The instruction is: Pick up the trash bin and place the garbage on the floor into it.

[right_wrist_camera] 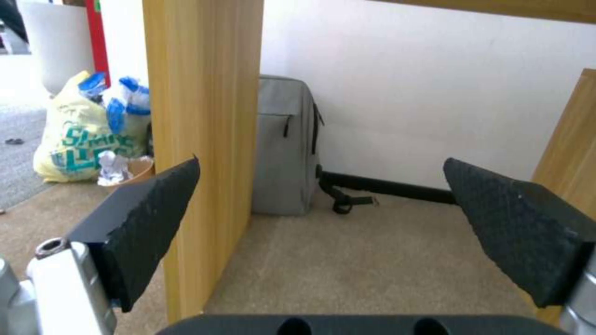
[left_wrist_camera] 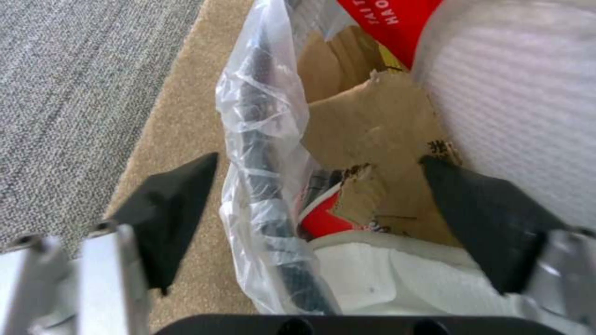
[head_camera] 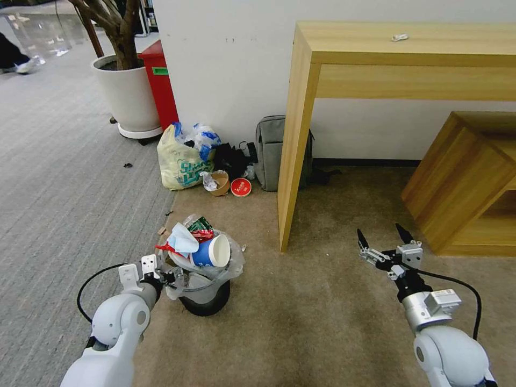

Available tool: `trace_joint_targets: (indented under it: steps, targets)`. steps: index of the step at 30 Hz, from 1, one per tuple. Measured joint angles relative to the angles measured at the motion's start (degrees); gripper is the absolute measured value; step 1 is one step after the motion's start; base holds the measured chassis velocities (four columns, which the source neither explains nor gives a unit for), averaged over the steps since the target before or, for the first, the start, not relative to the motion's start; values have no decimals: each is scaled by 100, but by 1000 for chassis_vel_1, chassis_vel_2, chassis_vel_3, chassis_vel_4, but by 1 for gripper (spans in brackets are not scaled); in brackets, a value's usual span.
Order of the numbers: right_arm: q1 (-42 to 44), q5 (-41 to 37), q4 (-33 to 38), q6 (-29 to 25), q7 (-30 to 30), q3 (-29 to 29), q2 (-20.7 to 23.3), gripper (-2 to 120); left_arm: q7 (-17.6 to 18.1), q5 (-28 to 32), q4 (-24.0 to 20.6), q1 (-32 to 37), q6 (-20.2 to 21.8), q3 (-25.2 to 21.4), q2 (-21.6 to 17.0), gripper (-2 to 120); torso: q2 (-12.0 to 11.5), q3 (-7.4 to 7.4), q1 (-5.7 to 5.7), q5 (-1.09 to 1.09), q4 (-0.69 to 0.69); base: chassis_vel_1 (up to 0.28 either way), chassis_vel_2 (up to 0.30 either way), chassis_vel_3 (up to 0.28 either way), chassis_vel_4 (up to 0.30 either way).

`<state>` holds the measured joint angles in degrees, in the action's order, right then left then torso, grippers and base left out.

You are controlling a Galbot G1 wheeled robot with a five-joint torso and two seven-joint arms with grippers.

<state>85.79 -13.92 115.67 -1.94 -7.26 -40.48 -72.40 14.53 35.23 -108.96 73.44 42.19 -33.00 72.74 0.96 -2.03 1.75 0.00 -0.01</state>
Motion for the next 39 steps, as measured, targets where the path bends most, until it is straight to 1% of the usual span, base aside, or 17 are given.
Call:
trace_joint_targets:
  steps: [2, 9, 17, 23, 24, 25, 27, 28, 29, 30, 31, 32, 33, 36, 37, 38, 39]
  targets:
    - [7, 0, -1, -2, 0, 9, -5, 100, -40, -6, -20, 30, -1, -35, -16, 98, 0, 0, 0, 0, 0, 0, 0, 0, 0]
    - [25, -3, -3, -14, 0, -1, -10, 100, -125, -22, -77, 98, -3, -150, -80, 100, 0, 0, 0, 0, 0, 0, 0, 0, 0]
    - [33, -27, 19, -20, 0, -31, -22, 100, -242, -17, -344, 308, -6, -399, -178, 100, 0, 0, 0, 0, 0, 0, 0, 0, 0]
    - [23, -138, 88, 26, 12, -104, 9, 100, -449, -56, -555, 516, -6, -748, -239, 100, 0, 0, 0, 0, 0, 0, 0, 0, 0]
    - [22, -196, 127, 67, 20, -127, 18, 100, -588, -176, -584, 555, -6, -867, -243, 100, 0, 0, 0, 0, 0, 0, 0, 0, 0]
    - [22, -196, 127, 67, 20, -127, 18, 100, -588, -176, -584, 555, -6, -867, -243, 100, 0, 0, 0, 0, 0, 0, 0, 0, 0]
    - [37, -245, 189, 121, 32, -154, 28, 100, -762, -293, -591, 598, -94, -984, -244, 100, 0, 0, 0, 0, 1, 0, 0, 0, 0]
    - [96, -299, 316, 213, 65, -202, 45, 100, -1043, -379, -587, 672, -448, -1138, -233, 100, 0, 0, 0, 0, 1, 0, 0, 0, 0]
    - [96, -299, 316, 213, 65, -202, 45, 100, -1043, -379, -587, 672, -448, -1138, -233, 100, 0, 0, 0, 0, 1, 0, 0, 0, 0]
    - [161, -341, 445, 316, 119, -240, 55, 100, -1204, -403, -572, 740, -847, -1227, -206, 100, 0, 0, 0, 0, 0, 0, 0, 0, 0]
    - [196, -362, 506, 367, 148, -257, 58, 100, -1274, -424, -569, 782, -1094, -1267, -189, 100, 0, 0, 0, 0, 0, 0, 0, 0, 0]
    - [327, -424, 722, 528, 267, -315, 56, 100, -1491, -507, -597, 912, -1744, -1374, -131, 100, 0, 1, 0, -1, 0, 0, 0, 0, 0]
    - [327, -424, 722, 528, 267, -315, 56, 100, -1491, -507, -597, 912, -1744, -1374, -131, 100, 0, 1, 0, -1, 0, 0, 0, 0, 0]
    - [671, -363, 1084, 634, 398, -409, -23, 100, -1748, -693, -797, 1226, -2586, -1538, 17, 100, 0, 1, 0, -1, 0, 0, 0, 0, 0]
    - [671, -363, 1084, 634, 398, -409, -23, 100, -1748, -693, -797, 1226, -2586, -1538, 17, 100, 0, 1, 0, -1, 0, 0, 0, 0, 0]
    - [792, -280, 1171, 635, 415, -431, -72, 100, -1815, -790, -855, 1341, -2844, -1579, 86, 100, 0, 1, 0, 0, 0, 0, 0, 0, 0]
    - [841, -244, 1204, 634, 417, -436, -91, 100, -1830, -820, -868, 1369, -2910, -1591, 108, 100, 0, 1, 0, 0, 0, 0, 0, 0, 0]
